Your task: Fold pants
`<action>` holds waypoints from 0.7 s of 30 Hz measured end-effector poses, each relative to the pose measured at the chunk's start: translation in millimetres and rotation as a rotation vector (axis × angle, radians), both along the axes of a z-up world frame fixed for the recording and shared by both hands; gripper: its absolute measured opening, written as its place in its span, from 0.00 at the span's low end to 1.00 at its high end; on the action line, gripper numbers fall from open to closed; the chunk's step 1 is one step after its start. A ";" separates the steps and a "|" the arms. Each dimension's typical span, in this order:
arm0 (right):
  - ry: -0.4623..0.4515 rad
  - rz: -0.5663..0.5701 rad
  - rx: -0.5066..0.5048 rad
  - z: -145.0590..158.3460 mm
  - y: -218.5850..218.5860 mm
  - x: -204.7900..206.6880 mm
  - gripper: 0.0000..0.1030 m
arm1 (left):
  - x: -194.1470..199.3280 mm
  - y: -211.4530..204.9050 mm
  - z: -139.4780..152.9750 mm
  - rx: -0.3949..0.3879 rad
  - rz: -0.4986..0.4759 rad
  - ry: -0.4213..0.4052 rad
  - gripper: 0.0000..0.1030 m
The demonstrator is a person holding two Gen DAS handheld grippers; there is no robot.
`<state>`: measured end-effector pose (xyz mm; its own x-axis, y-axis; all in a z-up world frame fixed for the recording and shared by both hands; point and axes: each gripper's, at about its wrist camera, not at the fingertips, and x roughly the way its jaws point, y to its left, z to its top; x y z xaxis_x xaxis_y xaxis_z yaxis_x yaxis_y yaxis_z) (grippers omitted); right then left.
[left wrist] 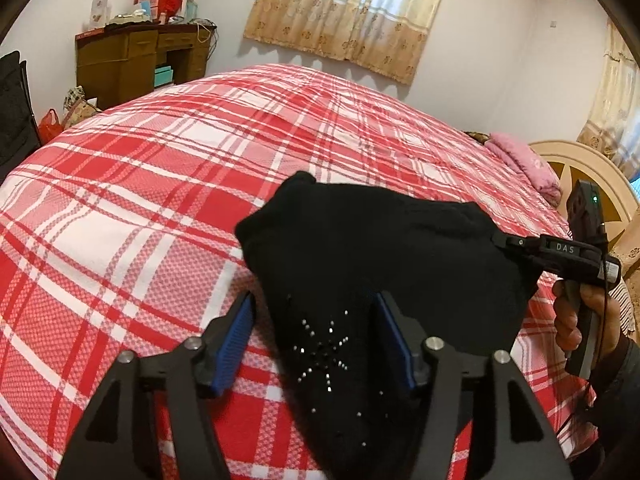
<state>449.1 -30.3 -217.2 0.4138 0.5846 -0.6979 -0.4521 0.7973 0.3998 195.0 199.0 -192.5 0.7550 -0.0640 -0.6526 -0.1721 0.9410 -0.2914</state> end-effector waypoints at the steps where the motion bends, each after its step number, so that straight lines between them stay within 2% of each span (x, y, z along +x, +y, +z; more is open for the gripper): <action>1: -0.006 0.000 -0.012 -0.8 0.3 -0.7 0.41 | -1.5 -1.0 0.0 0.007 0.000 0.001 0.64; 4: -0.012 -0.016 -0.044 -5.3 -0.3 0.7 0.52 | -3.7 -4.7 0.6 0.031 -0.003 0.011 0.67; 7: -0.001 -0.040 -0.023 -2.6 -9.6 0.0 0.54 | -7.5 -7.0 3.2 0.056 -0.001 0.029 0.71; 12: -0.067 -0.119 -0.070 14.6 -31.9 -16.3 0.59 | -21.3 -1.6 12.5 0.066 0.035 0.028 0.76; 15: -0.102 -0.152 -0.102 26.0 -47.4 -34.4 0.59 | -29.3 -1.7 28.2 0.075 0.052 -0.008 0.81; 17: -0.115 -0.162 -0.106 33.4 -58.2 -51.4 0.59 | -36.5 -6.6 40.2 0.082 0.055 -0.037 0.90; 21: -0.143 -0.198 -0.119 54.1 -78.1 -97.4 0.59 | -53.2 -20.6 62.4 0.104 0.061 -0.094 0.90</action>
<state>351.7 -108.4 -163.0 0.6116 0.3998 -0.6827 -0.3276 0.9135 0.2414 141.8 178.4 -130.1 0.8133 0.0486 -0.5798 -0.2069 0.9555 -0.2103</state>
